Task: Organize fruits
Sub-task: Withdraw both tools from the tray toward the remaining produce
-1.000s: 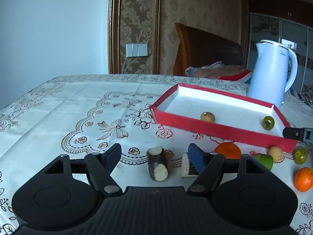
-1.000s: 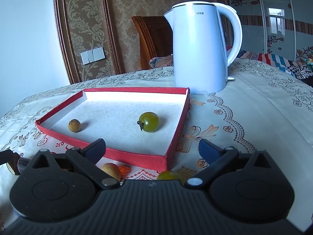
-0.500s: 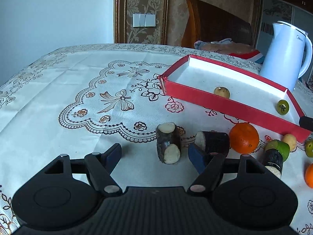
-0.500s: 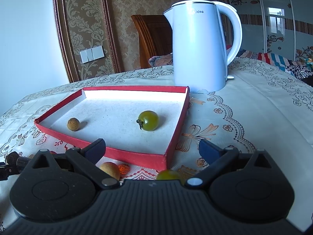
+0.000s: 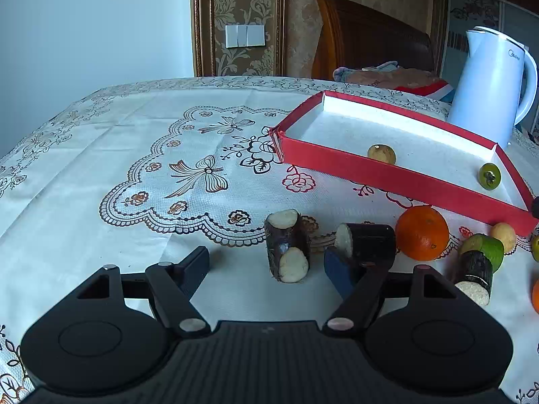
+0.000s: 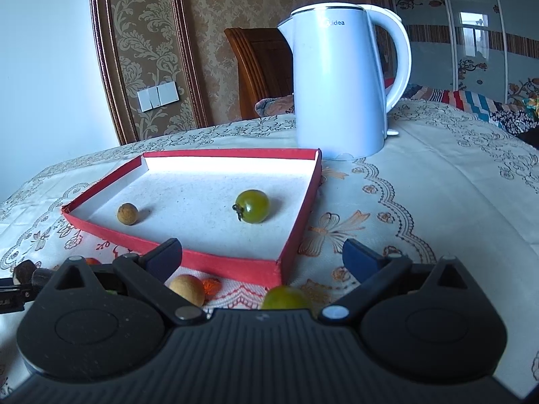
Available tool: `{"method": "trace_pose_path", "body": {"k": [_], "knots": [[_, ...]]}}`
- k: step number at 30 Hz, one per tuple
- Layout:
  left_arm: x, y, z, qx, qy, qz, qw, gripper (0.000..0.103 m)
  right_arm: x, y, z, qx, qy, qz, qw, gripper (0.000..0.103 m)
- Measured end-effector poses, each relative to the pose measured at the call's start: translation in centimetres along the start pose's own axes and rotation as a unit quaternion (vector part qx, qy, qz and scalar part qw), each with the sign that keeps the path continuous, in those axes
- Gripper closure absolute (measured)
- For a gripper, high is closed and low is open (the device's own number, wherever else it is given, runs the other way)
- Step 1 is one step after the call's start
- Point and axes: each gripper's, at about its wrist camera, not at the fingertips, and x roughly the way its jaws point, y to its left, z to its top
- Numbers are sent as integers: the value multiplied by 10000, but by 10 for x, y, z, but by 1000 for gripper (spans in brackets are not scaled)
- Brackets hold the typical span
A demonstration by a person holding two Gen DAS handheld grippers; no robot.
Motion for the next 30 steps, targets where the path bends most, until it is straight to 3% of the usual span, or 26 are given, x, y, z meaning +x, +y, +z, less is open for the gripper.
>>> {"method": "trace_pose_path", "body": {"k": [13,30], "knots": [[0,-1,0,12,3,14,10000,28,-45,-9,-33,-129,129,389,9991,2],[0,-1,0,32,6,33,10000,28,-42,15,-38,-768,318,127,9965,6]]}}
